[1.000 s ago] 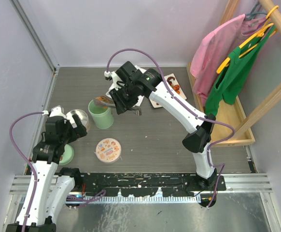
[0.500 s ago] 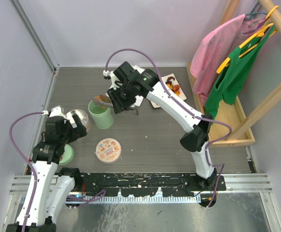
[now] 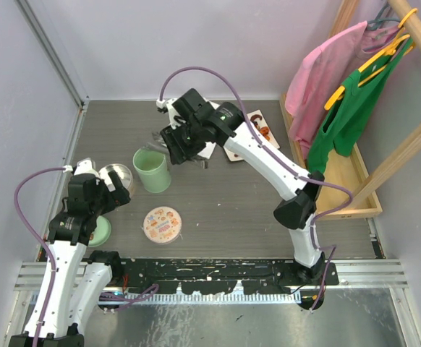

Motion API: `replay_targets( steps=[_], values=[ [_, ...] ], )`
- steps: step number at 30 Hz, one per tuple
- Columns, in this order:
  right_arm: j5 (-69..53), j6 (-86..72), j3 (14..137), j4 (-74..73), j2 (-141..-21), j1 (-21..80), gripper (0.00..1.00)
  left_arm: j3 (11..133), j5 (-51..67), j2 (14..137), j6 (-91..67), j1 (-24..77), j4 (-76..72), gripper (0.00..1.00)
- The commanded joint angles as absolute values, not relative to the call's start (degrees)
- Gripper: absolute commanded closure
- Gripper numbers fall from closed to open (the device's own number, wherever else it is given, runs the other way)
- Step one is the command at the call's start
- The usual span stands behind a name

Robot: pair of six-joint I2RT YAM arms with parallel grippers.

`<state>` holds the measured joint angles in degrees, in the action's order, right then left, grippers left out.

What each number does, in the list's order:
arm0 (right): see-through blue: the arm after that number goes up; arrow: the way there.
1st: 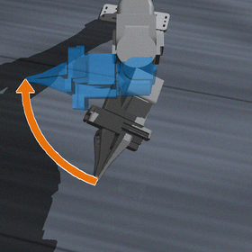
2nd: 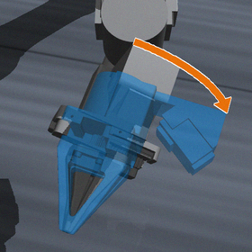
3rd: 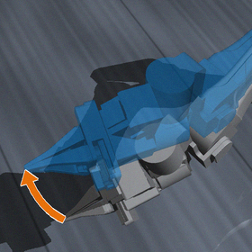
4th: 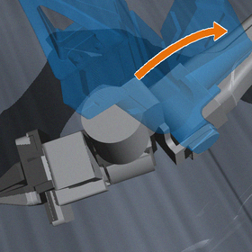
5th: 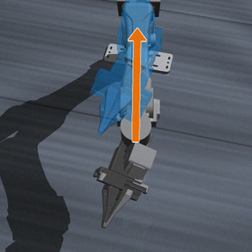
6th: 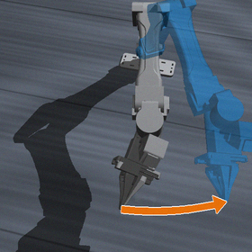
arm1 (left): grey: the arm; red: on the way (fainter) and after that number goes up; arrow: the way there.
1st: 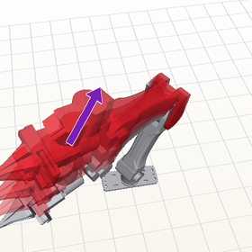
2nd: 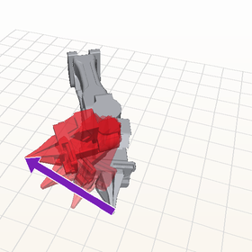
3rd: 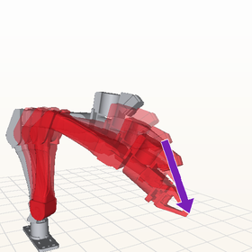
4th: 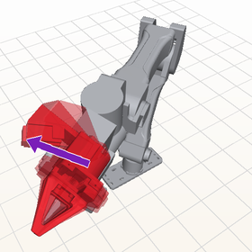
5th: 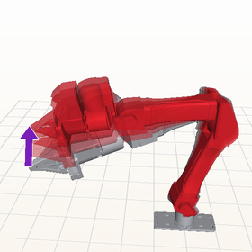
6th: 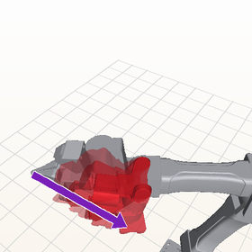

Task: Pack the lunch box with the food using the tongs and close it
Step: Pick up the fake food from the plate.

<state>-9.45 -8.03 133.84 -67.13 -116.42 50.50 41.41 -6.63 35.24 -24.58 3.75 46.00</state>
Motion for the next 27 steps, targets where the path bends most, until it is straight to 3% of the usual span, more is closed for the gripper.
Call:
replay_targets(
  steps=[1,12,27],
  values=[
    [1.43,-6.72,133.19,-63.88,-106.69,49.51,0.47,42.1,-6.19,34.99,-24.28,3.96,43.86,0.02],
    [17.24,-7.91,115.12,-68.06,-100.98,34.85,0.47,42.01,-5.58,35.15,-24.3,4.0,43.62,0.02],
    [21.91,-6.53,107.75,-68.31,-105.95,31.02,0.47,41.92,-5.63,35.2,-24.17,3.96,43.5,0.02]
  ],
)
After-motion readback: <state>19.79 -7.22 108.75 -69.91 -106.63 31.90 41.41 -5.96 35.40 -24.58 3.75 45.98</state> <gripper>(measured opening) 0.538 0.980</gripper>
